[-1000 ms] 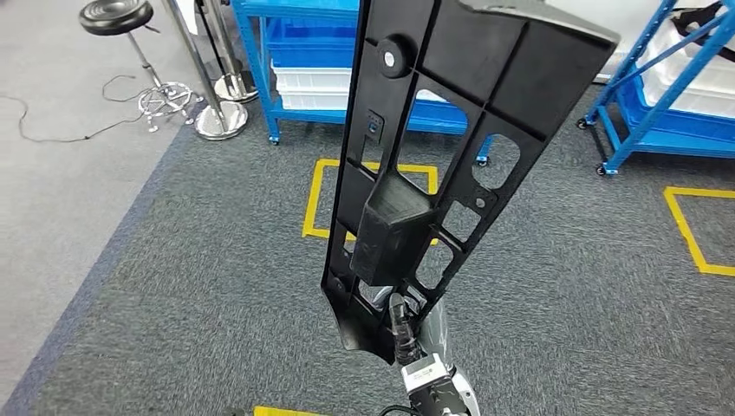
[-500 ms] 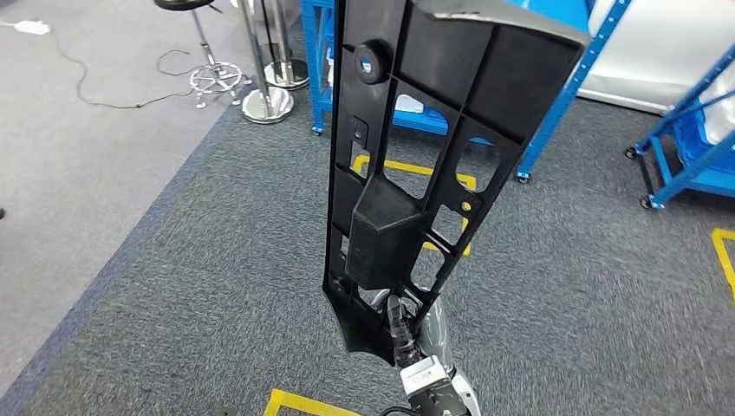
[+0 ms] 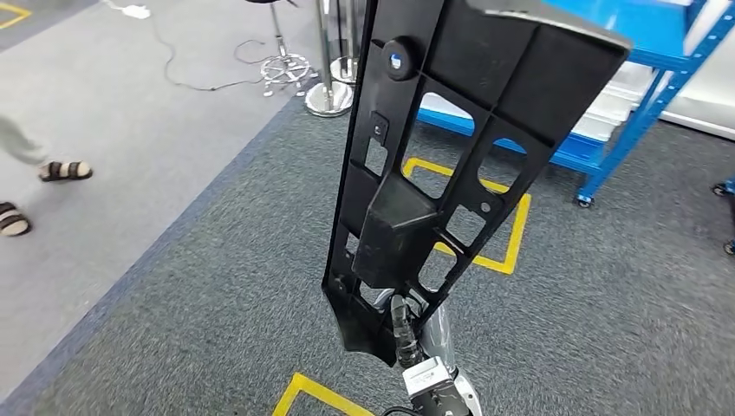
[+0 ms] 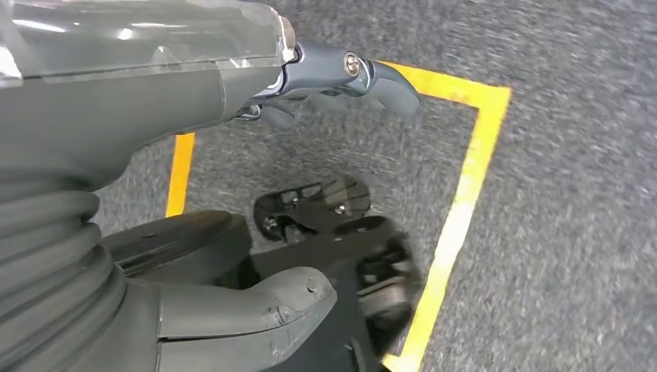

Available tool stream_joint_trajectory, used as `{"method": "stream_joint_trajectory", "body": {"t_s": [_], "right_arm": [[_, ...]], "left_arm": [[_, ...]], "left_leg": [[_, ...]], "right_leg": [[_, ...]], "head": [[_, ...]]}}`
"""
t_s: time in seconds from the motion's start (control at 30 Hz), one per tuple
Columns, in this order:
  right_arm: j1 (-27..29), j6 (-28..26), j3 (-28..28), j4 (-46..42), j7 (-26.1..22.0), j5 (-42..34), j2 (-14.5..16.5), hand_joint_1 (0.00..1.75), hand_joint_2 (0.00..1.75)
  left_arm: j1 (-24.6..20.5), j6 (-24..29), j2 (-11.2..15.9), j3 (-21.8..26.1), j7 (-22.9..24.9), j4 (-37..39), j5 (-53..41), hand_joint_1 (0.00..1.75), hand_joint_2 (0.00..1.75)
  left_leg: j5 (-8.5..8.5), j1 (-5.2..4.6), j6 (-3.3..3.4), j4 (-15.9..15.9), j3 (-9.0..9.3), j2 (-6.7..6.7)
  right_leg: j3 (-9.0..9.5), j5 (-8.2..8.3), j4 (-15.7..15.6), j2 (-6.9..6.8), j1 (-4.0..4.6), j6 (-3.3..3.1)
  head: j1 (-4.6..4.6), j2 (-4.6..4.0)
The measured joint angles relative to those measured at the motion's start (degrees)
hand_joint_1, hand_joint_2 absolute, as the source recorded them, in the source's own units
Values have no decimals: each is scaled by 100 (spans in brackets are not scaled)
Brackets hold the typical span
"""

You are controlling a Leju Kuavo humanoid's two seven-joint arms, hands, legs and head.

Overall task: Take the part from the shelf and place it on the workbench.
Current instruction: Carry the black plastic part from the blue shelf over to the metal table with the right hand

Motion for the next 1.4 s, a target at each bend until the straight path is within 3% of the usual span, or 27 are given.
{"method": "stream_joint_trajectory", "body": {"t_s": [0.03, 0.07, 0.13, 0.17, 0.27, 0.33, 0.43, 0.47, 0.5, 0.53, 0.57, 0.63, 0.7, 0.77, 0.8, 0.87, 0.93, 1.0, 1.03, 1.1, 1.17, 1.23, 1.3, 1.33, 1.4], "right_arm": [[0, 5, 0, 0, 0, 1, 1, 175, 0], [-1, 10, 0, 0, -1, 3, 1, 175, 0], [-4, 17, 0, -1, -4, 7, 1, 175, 0], [-7, 19, 0, -1, -6, 9, 1, 175, 0], [-14, 20, 0, -2, -9, 16, 1, 175, 0], [-21, 22, 0, -2, -9, 20, -1, 175, 0], [-18, 25, 0, -1, -9, 23, -8, 175, 0], [-14, 27, 0, 0, -9, 23, -11, 175, 0], [-13, 32, 0, 0, -9, 23, -14, 175, 0], [-12, 39, 0, 0, -9, 23, -15, 175, 0], [-11, 47, 0, 0, -9, 23, -15, 175, 0], [-9, 60, 0, 1, -9, 23, -15, 175, 0], [2, 63, 0, -2, -9, 23, -16, 175, 0], [11, 66, 1, -5, -9, 23, -16, 175, 0], [12, 70, 2, -5, -9, 24, -15, 175, 0], [18, 83, 4, -11, -9, 23, -13, 175, 0], [33, 91, 4, -17, -9, 23, -14, 175, 0], [45, 90, 3, -17, -8, 23, -15, 175, 0], [47, 90, 2, -17, -8, 23, -15, 175, 0], [46, 91, 2, -18, -8, 23, -15, 175, 0], [47, 93, 2, -19, -9, 23, -15, 175, 0], [48, 102, 2, -20, -8, 21, -15, 175, 0], [48, 117, 2, -24, -7, 11, -16, 175, 0], [49, 123, 1, -28, -7, 7, -16, 175, 0], [61, 127, -5, -39, -8, -2, -22, 175, 0]], "left_arm": [[8, 0, 4, -1, 1, -1, -4, 0, 175], [12, 0, 9, -1, 1, -1, -9, 0, 175], [-4, -3, 16, -6, 0, -2, -16, 0, 175], [-13, -4, 17, -9, 0, -2, -19, 0, 175], [-12, -7, 19, -11, 1, -2, -26, 0, 175], [-10, -9, 20, -13, 1, -2, -32, 0, 175], [-27, -12, 18, -16, 3, -2, -45, 0, 175], [-28, -13, 18, -16, 6, -2, -47, 0, 175], [-24, -13, 18, -16, 9, -2, -48, 0, 175], [-20, -12, 18, -16, 13, -2, -48, 0, 175], [-17, -11, 18, -16, 15, -2, -48, 0, 175], [-16, -11, 12, -16, 16, -2, -46, 0, 175], [-18, -8, 4, -17, 16, -1, -44, 0, 175], [-8, -3, 3, -17, 16, -1, -43, 0, 175], [1, -2, 3, -17, 16, 0, -42, 0, 175], [5, 1, 4, -17, 16, 0, -40, 0, 175], [-7, 2, 3, -18, 16, 1, -38, 0, 175], [-2, 2, 2, -18, 16, 1, -38, 0, 175], [7, 2, 2, -18, 16, 1, -38, 0, 175], [18, 2, 4, -18, 16, -1, -36, 0, 175], [5, 2, 6, -17, 16, -2, -30, 0, 175], [-4, 3, 5, -16, 18, -2, -19, 0, 175], [15, 4, 3, -16, 23, -2, -4, 0, 175], [25, 6, -1, -16, 26, -2, 5, 0, 175], [25, 13, -14, -15, 29, -2, 17, 0, 175]], "left_leg": [[132, 4, -10, -170, 97, 25], [327, 5, -10, -554, 313, 97], [574, -19, 40, -1267, 706, 295], [618, -33, 73, -1456, 804, 359], [638, -52, 173, -1503, 779, 252], [685, -28, 250, -1538, 773, 140], [736, -14, 320, -1549, 731, -29], [743, -16, 323, -1545, 714, -98], [749, -17, 322, -1539, 704, -171], [752, -16, 317, -1531, 699, -249], [754, -15, 309, -1522, 700, -330], [758, -14, 268, -1505, 696, -481], [775, -11, 194, -1492, 659, -598], [811, 1, 102, -1514, 617, -700], [808, 7, 68, -1509, 602, -690], [641, -8, 26, -1262, 473, -441], [253, -20, 3, -550, 148, -113], [-3, -14, -14, 105, -134, -11], [22, -14, -11, 148, -128, 5], [333, -25, 30, -460, 247, 92], [566, -74, 116, -1239, 687, 313], [600, -121, 186, -1501, 812, 395], [647, -107, 237, -1542, 806, 272], [674, -89, 268, -1577, 816, 211], [727, -49, 326, -1639, 836, 92]], "right_leg": [[-6, -17, 25, -71, 0, 14], [-8, -41, 57, -140, 0, 34], [-9, -96, 122, -252, 22, 91], [-7, -117, 147, -296, 37, 123], [7, -138, 162, -409, 46, 208], [-46, -297, 331, -257, 10, 267], [-496, -890, 1344, 158, -30, 321], [-660, -1019, 1685, 204, -33, 329], [-745, -1033, 1854, 222, -36, 331], [-722, -925, 1795, 232, -40, 326], [-587, -716, 1502, 259, -47, 315], [-206, -317, 672, 476, -61, 278], [-31, -181, 249, 664, -53, 240], [-35, -166, 225, 616, -32, 189], [-27, -147, 202, 552, -36, 153], [-9, -113, 145, 401, -53, 61], [-13, -111, 128, 225, -29, 3], [-25, -120, 137, 47, 6, -14], [-28, -126, 144, -33, 19, -18], [-18, -144, 156, -175, 41, -13], [0, -171, 170, -296, 72, 16], [11, -181, 174, -392, 93, 63], [32, -186, 157, -456, 94, 120], [27, -237, 201, -383, 85, 151], [-132, -515, 594, -75, 53, 203]], "head": [[-1, 0], [-1, 0], [0, 0], [1, 0], [2, 0], [3, 1], [8, 0], [8, 0], [8, 0], [8, 0], [8, 0], [8, 0], [7, 0], [7, 0], [7, 1], [2, 1], [-2, 0], [-1, 0], [-1, 1], [-2, 1], [-1, 1], [0, 1], [-1, 1], [-1, 1], [2, 0]]}}
